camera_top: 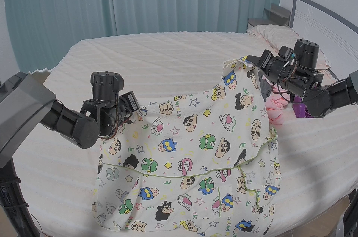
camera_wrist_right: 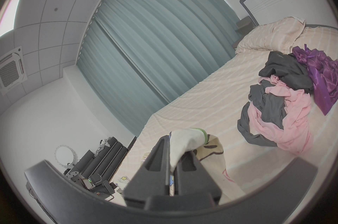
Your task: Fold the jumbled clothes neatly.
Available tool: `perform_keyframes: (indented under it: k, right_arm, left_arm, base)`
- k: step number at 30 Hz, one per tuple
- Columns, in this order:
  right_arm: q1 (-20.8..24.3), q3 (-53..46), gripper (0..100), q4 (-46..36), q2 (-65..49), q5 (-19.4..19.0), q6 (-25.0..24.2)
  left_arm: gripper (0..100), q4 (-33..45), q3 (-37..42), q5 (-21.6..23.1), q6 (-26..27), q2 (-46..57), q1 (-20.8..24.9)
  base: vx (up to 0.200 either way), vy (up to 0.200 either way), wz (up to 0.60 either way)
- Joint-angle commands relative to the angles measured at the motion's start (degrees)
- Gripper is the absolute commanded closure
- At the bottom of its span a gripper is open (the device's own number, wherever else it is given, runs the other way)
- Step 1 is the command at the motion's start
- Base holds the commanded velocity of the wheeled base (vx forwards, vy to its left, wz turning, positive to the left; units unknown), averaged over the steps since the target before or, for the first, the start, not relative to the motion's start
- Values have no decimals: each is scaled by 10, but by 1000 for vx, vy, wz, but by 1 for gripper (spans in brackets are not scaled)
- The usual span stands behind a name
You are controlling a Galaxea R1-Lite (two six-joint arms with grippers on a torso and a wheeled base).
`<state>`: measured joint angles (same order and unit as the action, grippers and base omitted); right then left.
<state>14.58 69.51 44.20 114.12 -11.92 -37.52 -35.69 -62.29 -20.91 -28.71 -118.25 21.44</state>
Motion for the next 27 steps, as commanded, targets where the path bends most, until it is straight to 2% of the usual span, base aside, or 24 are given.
perform_keyframes:
  k: [1,3,4,10,14,17,23,24,27]
  right_arm:
    - [1,8,100,1,29,7,0]
    - [1,18,100,1,45,9,-1]
    - [1,18,0,1,45,9,-1]
    - [3,56,0,-7,102,53,-5]
    - [-2,71,0,-6,124,86,-8]
    - [-9,80,0,-3,131,117,-27]
    - [-19,34,0,-12,103,113,-32]
    - [-21,10,0,-13,88,103,-32]
    - [-25,-21,0,-12,72,96,-31]
  left_arm:
    - [100,-1,-5,0,-1,-31,-3]
    - [100,-1,-14,0,-1,-48,-5]
    - [0,-1,-14,0,-1,-48,-5]
    - [0,-1,-67,-5,-56,-82,-18]
    - [0,-1,-69,-5,-56,-82,-38]
    - [0,-1,-71,-9,-55,-82,-65]
    - [0,4,-71,-8,-46,-81,-110]
    - [0,4,-71,-6,-19,-82,-124]
    - [0,4,-71,-3,4,-81,-134]
  base:
    - [0,0,0]
    - [0,0,0]
    - [0,0,0]
    - [0,0,0]
    - [0,0,0]
    - [0,0,0]
    - [0,0,0]
    - [0,0,0]
    - [0,0,0]
